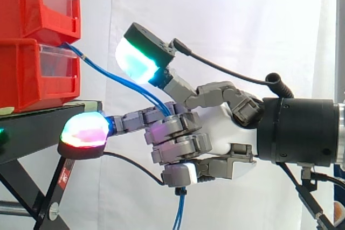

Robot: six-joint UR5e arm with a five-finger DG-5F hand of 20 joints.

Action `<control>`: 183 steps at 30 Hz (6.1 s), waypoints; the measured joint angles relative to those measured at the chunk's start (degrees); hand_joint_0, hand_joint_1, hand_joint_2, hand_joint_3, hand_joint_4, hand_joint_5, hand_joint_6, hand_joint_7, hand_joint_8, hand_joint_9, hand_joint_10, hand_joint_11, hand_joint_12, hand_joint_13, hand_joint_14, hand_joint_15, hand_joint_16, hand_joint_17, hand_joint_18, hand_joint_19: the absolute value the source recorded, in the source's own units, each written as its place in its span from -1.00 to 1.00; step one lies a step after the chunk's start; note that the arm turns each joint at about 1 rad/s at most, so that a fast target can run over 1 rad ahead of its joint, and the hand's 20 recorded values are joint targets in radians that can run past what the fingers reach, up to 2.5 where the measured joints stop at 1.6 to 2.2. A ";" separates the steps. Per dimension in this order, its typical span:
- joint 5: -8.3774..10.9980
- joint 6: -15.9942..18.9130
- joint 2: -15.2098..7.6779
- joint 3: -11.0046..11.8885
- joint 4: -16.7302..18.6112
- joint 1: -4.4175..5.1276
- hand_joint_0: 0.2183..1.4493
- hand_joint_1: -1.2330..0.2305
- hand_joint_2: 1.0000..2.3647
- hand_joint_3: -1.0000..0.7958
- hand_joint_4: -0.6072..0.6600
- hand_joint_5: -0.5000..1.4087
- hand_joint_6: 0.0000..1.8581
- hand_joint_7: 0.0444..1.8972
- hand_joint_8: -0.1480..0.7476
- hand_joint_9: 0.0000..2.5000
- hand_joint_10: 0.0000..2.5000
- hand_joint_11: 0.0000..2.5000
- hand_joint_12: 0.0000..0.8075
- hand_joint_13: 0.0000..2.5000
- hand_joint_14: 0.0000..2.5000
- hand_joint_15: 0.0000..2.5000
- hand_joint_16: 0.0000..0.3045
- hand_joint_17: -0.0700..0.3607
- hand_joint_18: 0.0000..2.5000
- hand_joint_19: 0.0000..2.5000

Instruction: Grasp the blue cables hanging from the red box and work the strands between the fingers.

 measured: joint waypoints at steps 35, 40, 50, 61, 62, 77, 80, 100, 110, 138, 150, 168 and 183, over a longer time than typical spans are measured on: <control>0.00 -0.03 0.00 0.00 0.00 -0.01 -0.11 -0.07 -1.00 -1.00 0.43 -0.26 -0.98 0.11 0.30 -0.23 1.00 1.00 0.26 0.06 1.00 0.38 -0.60 -0.04 0.35 -0.34; 0.02 -0.04 0.01 0.00 0.00 -0.03 -0.10 -0.07 -1.00 -1.00 0.44 -0.26 -0.98 0.11 0.29 -0.23 1.00 1.00 0.25 0.06 1.00 0.38 -0.60 -0.04 0.34 -0.34; 0.08 0.00 0.00 0.00 0.00 0.00 -0.10 -0.07 -1.00 -1.00 0.43 -0.27 -0.98 0.10 0.29 -0.23 1.00 1.00 0.26 0.06 1.00 0.37 -0.60 -0.05 0.34 -0.36; 0.06 -0.02 0.00 0.00 0.00 0.00 -0.10 -0.06 -1.00 -1.00 0.43 -0.27 -0.98 0.09 0.30 -0.23 1.00 1.00 0.25 0.05 1.00 0.37 -0.61 -0.06 0.33 -0.35; 0.07 -0.03 0.00 0.01 0.00 0.00 -0.10 -0.06 -1.00 -1.00 0.43 -0.27 -0.98 0.10 0.30 -0.23 1.00 1.00 0.24 0.05 1.00 0.38 -0.61 -0.06 0.33 -0.35; 0.08 -0.02 0.01 0.00 0.00 0.00 -0.10 -0.06 -1.00 -1.00 0.43 -0.28 -0.98 0.09 0.29 -0.23 1.00 1.00 0.22 0.04 1.00 0.34 -0.62 -0.07 0.33 -0.33; 0.08 -0.01 0.01 0.00 0.00 0.00 -0.10 -0.06 -1.00 -1.00 0.43 -0.28 -0.98 0.08 0.27 -0.24 1.00 1.00 0.22 0.04 1.00 0.34 -0.62 -0.07 0.32 -0.32; 0.08 -0.05 0.02 0.00 0.00 0.00 -0.09 -0.06 -1.00 -1.00 0.44 -0.28 -0.98 0.08 0.28 -0.24 1.00 1.00 0.19 0.03 1.00 0.34 -0.64 -0.10 0.32 -0.31; 0.09 -0.01 -0.01 0.01 0.00 -0.01 -0.09 -0.06 -1.00 -1.00 0.44 -0.28 -0.98 0.06 0.27 -0.24 1.00 1.00 0.19 0.03 1.00 0.33 -0.63 -0.09 0.32 -0.30; 0.08 -0.02 -0.01 0.00 0.00 0.00 -0.09 -0.05 -1.00 -1.00 0.44 -0.30 -0.98 0.04 0.28 -0.24 1.00 1.00 0.18 0.03 1.00 0.32 -0.64 -0.10 0.33 -0.28; 0.09 -0.05 0.00 0.00 0.00 0.00 -0.09 -0.05 -1.00 -1.00 0.43 -0.31 -0.99 0.04 0.28 -0.24 1.00 1.00 0.19 0.03 1.00 0.32 -0.64 -0.10 0.33 -0.27; 0.09 -0.06 0.02 0.01 0.00 0.00 -0.09 -0.05 -1.00 -1.00 0.43 -0.32 -0.98 0.04 0.27 -0.24 1.00 1.00 0.18 0.03 1.00 0.32 -0.64 -0.10 0.33 -0.25; 0.09 -0.03 0.00 0.01 0.00 -0.02 -0.09 -0.05 -1.00 -1.00 0.44 -0.32 -0.98 0.03 0.28 -0.24 1.00 1.00 0.18 0.03 1.00 0.32 -0.64 -0.09 0.33 -0.24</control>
